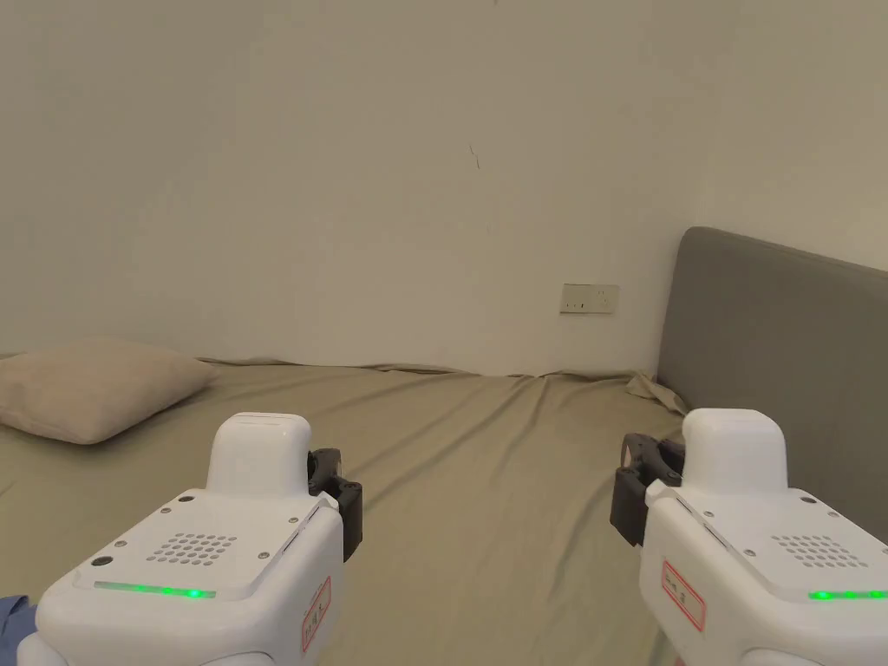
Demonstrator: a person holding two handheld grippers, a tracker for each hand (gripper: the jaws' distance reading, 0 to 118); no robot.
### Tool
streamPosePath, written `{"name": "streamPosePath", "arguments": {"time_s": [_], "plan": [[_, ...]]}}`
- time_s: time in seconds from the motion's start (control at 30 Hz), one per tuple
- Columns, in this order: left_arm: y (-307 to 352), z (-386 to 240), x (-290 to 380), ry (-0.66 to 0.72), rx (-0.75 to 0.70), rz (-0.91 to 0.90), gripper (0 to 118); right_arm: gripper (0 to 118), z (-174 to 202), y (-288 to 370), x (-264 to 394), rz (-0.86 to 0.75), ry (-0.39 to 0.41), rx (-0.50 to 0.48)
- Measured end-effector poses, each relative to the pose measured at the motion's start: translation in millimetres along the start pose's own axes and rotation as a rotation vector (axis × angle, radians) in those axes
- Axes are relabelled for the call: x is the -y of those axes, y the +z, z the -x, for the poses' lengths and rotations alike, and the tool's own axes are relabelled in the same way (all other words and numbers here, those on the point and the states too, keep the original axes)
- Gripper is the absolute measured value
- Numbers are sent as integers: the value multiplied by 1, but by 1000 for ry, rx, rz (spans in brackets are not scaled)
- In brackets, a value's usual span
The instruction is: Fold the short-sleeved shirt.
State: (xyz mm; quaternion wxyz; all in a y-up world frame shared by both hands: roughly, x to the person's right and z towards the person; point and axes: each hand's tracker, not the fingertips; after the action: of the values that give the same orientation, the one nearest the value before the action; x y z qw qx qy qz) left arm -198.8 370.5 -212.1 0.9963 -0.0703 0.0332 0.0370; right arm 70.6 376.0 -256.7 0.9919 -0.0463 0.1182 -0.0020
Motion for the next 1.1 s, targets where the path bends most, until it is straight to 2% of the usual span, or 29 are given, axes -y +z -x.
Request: {"name": "streamPosePath", "arguments": {"time_s": [0.07,0.2,0.3,0.4,0.47,0.57,0.63,0.73,0.93,1.03,1.1], "plan": [[0,1,0,8,12,1,0,3,-5,1,1,15,10,42],[-4,11,-3,32,25,32,0,3,-10,-5,-2,19,21,66],[3,40,-2,82,-12,47,0,3,6,-18,-5,21,7,36],[26,90,3,81,-167,61,0,3,57,-35,-3,19,3,-125],[49,130,10,79,-303,72,0,3,105,-40,-3,27,15,-293],[76,187,22,94,-497,133,0,3,173,-41,3,70,-15,-567],[87,217,30,102,-549,184,0,3,211,-40,10,91,7,-649],[88,242,39,109,-594,228,0,3,245,-43,17,88,36,-653],[60,262,57,154,-597,248,0,3,266,-68,29,127,20,-687],[51,271,68,169,-610,258,0,3,281,-83,34,136,78,-684],[39,279,75,186,-599,277,0,3,287,-93,38,140,88,-693]]}}
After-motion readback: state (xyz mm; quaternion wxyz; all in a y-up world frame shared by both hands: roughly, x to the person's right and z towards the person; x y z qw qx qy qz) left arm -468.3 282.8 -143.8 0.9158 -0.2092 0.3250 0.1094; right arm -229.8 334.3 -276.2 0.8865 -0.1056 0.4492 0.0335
